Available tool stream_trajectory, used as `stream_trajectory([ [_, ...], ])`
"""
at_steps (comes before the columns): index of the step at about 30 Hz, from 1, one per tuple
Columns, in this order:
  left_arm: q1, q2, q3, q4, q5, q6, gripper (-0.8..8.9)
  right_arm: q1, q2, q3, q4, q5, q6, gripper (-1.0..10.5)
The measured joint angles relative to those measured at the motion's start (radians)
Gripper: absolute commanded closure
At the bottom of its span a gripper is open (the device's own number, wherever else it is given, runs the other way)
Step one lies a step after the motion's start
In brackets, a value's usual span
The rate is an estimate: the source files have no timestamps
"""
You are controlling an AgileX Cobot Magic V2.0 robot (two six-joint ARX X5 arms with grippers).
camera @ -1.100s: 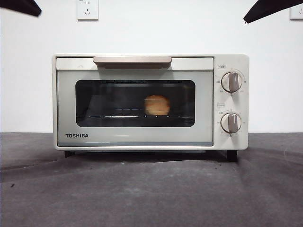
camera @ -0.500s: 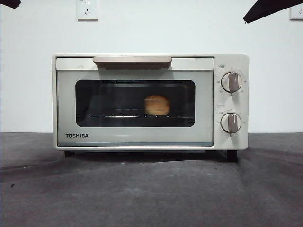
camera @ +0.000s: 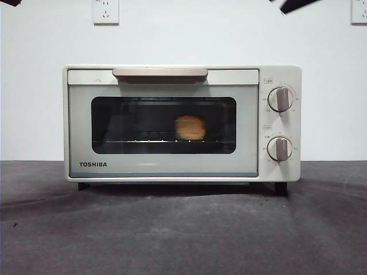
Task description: The left arm flap open the oven, the right arm pick bread and place it into oven, the left arm flap close the oven
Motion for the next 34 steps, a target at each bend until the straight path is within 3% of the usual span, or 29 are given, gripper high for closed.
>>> stream_trajectory([
  [3,0.0,0.0,0.0,0.0,0.0,0.0,7.98,0.0,0.0,0.0,0.004,0.034,0.0,9.4],
  [22,0.0,0.0,0.0,0.0,0.0,0.0,7.97,0.0,0.0,0.0,0.043,0.037,0.0,9.4],
  [26,0.014,-0.03,0.0,0.009,-0.005,0.069,7.97,0.0,0.0,0.0,0.043,0.037,0.0,9.4],
  [34,0.161,-0.219,-0.14,0.439,-0.028,0.24,7.97,0.0,0.0,0.0,0.043,0.038,0.0,9.4],
])
